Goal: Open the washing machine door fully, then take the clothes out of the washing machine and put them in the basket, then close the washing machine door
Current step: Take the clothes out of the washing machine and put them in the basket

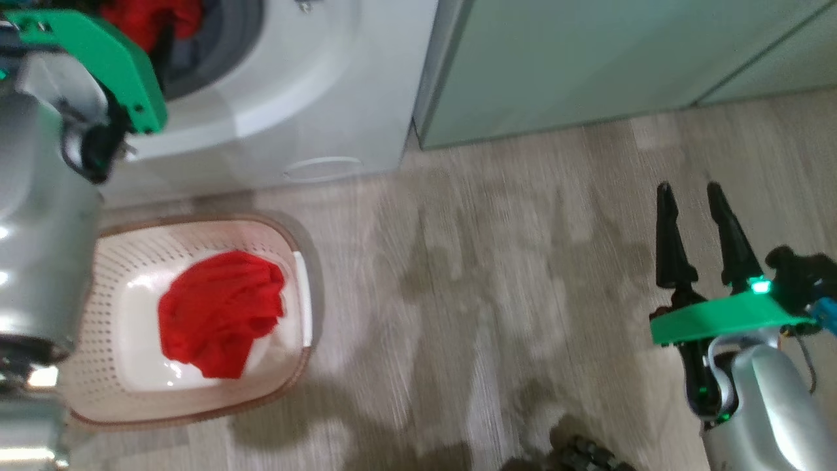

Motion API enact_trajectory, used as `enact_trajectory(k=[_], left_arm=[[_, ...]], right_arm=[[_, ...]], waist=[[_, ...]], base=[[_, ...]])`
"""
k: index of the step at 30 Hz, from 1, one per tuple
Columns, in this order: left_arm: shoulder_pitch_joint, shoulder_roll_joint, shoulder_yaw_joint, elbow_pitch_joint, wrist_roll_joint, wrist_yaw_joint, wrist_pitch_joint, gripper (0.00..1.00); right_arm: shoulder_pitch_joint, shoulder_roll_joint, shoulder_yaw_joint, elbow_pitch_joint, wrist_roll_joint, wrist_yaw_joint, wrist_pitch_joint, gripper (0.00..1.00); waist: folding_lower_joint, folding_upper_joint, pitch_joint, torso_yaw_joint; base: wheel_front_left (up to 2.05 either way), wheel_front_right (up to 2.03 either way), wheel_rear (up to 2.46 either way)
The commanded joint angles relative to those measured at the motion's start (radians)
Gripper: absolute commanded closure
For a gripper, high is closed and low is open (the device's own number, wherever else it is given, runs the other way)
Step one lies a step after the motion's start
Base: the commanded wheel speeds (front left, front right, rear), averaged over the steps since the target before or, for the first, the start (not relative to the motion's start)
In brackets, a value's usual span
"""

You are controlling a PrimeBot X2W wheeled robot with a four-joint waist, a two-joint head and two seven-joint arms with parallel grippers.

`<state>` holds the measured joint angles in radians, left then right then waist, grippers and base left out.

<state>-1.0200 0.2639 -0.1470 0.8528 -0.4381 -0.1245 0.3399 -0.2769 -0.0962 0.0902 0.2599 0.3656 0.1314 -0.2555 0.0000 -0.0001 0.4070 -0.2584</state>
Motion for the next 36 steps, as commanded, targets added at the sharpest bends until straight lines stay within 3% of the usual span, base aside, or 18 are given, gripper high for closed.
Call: enact_trajectory(k=[1,10,16,17,19,26,31,36], left_arm=[[-0.059,0.056,0.015,-0.014,0.013,-0.006,-0.009,0.00],[-0.232,0.083,-0.044,0.161,0.048,-0.005,-0.069,0.00],[-0.302,0.087,-0.077,0.281,0.089,0.055,-0.070,0.00],[-0.308,0.087,-0.080,0.296,0.092,0.066,-0.077,0.20],[-0.316,0.089,-0.082,0.320,0.098,0.089,-0.104,1.00],[-0.300,0.065,-0.074,0.357,0.081,0.086,-0.235,1.00],[-0.226,0.040,-0.034,0.365,0.038,0.098,-0.429,1.00],[-0.102,-0.008,-0.006,0.356,0.002,0.083,-0.578,1.00]], right_arm=[[-0.013,-0.013,0.016,-0.034,0.009,-0.001,-0.006,0.00],[-0.041,-0.013,0.018,-0.040,0.015,-0.001,-0.006,0.00],[-0.058,-0.015,0.028,-0.040,0.018,-0.001,-0.006,0.00],[-0.060,-0.015,0.028,-0.040,0.019,-0.001,-0.006,0.00],[-0.063,-0.014,0.027,-0.039,0.019,-0.001,-0.006,0.00],[-0.053,-0.012,0.013,-0.029,0.019,-0.001,-0.006,0.00],[-0.034,-0.015,0.007,-0.019,0.019,-0.001,-0.006,0.00],[-0.001,-0.018,0.007,-0.010,0.015,-0.001,-0.006,0.00]], waist=[[0.0000,0.0001,0.063,-0.037],[0.0000,0.0001,0.142,-0.064],[0.0000,0.0001,0.179,-0.072],[0.0000,0.0001,0.181,-0.073],[0.0000,0.0001,0.183,-0.075],[0.0000,0.0001,0.154,-0.056],[0.0000,0.0001,0.085,-0.028],[0.0000,0.0001,-0.006,0.017]], base=[[0.00,0.00,0.00],[0.00,0.00,0.00],[0.00,0.00,0.00],[0.00,0.00,0.00],[0.00,0.00,0.00],[0.00,0.00,0.00],[0.00,0.00,0.00],[0.00,0.00,0.00]])
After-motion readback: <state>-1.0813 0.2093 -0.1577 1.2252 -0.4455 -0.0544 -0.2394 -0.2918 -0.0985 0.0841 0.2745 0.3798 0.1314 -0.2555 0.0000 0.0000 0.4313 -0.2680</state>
